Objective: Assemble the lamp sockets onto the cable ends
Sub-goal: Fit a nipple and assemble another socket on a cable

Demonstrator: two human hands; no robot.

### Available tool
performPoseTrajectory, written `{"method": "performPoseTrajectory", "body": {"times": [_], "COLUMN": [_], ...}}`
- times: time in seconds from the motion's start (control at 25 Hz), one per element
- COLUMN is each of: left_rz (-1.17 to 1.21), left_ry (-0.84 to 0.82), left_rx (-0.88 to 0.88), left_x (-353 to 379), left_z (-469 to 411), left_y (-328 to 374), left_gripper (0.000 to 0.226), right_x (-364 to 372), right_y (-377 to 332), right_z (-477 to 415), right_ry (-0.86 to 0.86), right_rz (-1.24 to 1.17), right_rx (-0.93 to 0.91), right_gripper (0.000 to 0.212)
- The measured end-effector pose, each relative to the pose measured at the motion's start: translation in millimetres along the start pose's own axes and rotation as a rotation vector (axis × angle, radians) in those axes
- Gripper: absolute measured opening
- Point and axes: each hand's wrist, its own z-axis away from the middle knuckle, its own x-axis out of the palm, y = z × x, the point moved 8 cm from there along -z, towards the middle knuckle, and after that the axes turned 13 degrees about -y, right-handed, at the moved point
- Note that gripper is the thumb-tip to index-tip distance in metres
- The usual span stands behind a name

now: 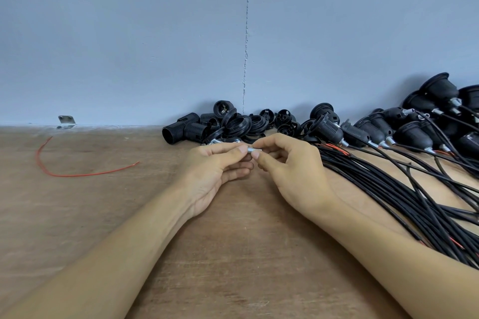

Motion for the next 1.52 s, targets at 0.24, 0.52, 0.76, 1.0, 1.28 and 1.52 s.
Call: {"method": "performPoseTrajectory", "body": {"times": [0.24,0.52,0.76,1.0,1.28,1.52], "left_rz": [-0.031,-0.075,-0.027,-0.024,-0.02,-0.038], "left_ry": [-0.009,-0.036,-0.002,0.006,0.006,0.003], "left_rx": [0.019,0.029,0.022,0.009,0.03,0.055], "left_x": [1.9,5.2,1.5,0.5,0.3,2.7], "left_z": [1.6,3.0,1.8,1.0,0.9,0.1], "left_y": [1.3,2.0,0.8,0.0,1.3,1.6], "left_gripper": [0.01,0.033,0.011,0.017,0.025,0.019], "right_x": [-0.9,0.7,3.6,-2.1,2.4,3.6], "right_y": [3.9,12.1,11.9,17.8,26.8,28.8], "right_z": [-1.5,-4.3,-3.6,-8.5,-11.3,-11.2], "right_ry": [-0.025,-0.084,-0.095,-0.097,-0.161,-0.183], "right_rz": [-0.015,0.105,-0.071,-0.058,-0.239,-0.245], "right_rx": [0.043,0.17,0.099,0.155,0.203,0.236], "right_gripper": [0.02,0.058,0.017,0.05,0.052,0.059]}}
